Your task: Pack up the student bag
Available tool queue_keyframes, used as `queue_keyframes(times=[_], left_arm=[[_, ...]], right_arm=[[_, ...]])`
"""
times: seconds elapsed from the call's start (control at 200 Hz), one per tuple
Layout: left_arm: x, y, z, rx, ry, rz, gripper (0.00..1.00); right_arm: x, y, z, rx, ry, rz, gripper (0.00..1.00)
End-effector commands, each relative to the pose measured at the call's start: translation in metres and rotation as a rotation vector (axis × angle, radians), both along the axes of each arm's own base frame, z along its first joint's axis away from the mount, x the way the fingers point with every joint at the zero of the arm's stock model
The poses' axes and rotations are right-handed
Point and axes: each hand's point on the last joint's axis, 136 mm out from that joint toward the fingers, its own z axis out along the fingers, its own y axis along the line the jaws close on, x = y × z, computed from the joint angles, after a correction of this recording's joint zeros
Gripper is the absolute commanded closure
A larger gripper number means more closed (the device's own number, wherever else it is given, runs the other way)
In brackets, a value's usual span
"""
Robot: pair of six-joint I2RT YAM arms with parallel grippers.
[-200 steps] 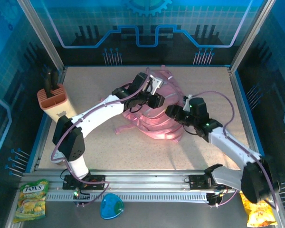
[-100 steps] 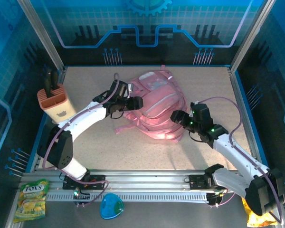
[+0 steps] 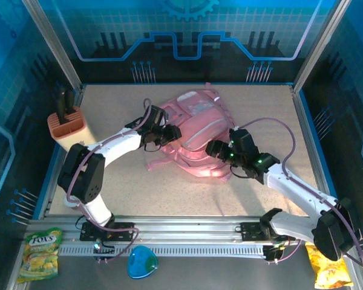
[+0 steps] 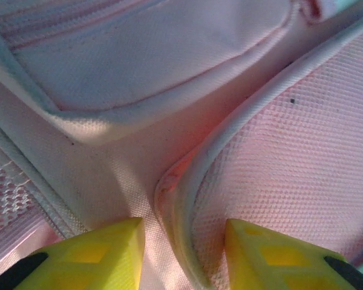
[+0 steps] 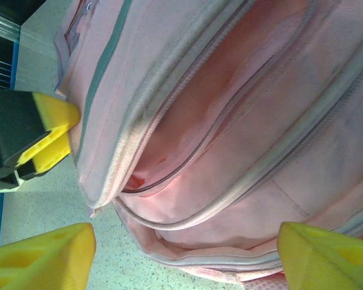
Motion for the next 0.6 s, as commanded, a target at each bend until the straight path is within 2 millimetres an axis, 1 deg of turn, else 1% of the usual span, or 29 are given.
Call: queue_keyframes(times=[0.0,0.05,0.135,0.245,0.3,0.325,0.33,0.34,0.41,0.49,0.595], left_arm=[[0.006,-0.009,0.008,-0.074,0.009,0.005,0.64],[0.007,-0.014,0.009,-0.099,0.014,-0.001,0.68],[0.007,-0.020,0.012,-0.149,0.023,-0.007,0.79],[0.006,-0.030,0.020,-0.222,0.031,-0.012,0.94],[0.004,-0.036,0.025,-0.264,0.041,-0.014,0.97],[0.003,-0.040,0.029,-0.286,0.039,-0.020,0.98],[0.003,-0.041,0.030,-0.290,0.038,-0.021,0.98],[0.003,-0.043,0.031,-0.297,0.039,-0.022,0.98],[0.001,-0.051,0.037,-0.316,0.038,-0.026,1.00],[-0.001,-0.059,0.043,-0.322,0.034,-0.026,1.00],[-0.001,-0.064,0.047,-0.339,0.031,-0.021,1.00]], right_arm=[[0.005,0.009,0.013,-0.005,-0.035,-0.007,0.21],[0.004,0.013,0.012,-0.015,-0.035,0.001,0.22],[0.004,0.020,0.011,-0.037,-0.036,0.013,0.24],[0.002,0.031,0.011,-0.093,-0.046,0.022,0.28],[0.001,0.037,0.012,-0.136,-0.058,0.022,0.30],[-0.002,0.039,0.007,-0.164,-0.051,0.024,0.32],[-0.001,0.041,0.012,-0.159,-0.062,0.021,0.32],[0.000,0.043,0.016,-0.161,-0.067,0.017,0.33],[-0.002,0.054,0.017,-0.207,-0.085,0.006,0.36],[-0.003,0.068,0.015,-0.221,-0.096,0.001,0.41],[0.001,0.079,0.007,-0.236,-0.080,-0.019,0.48]])
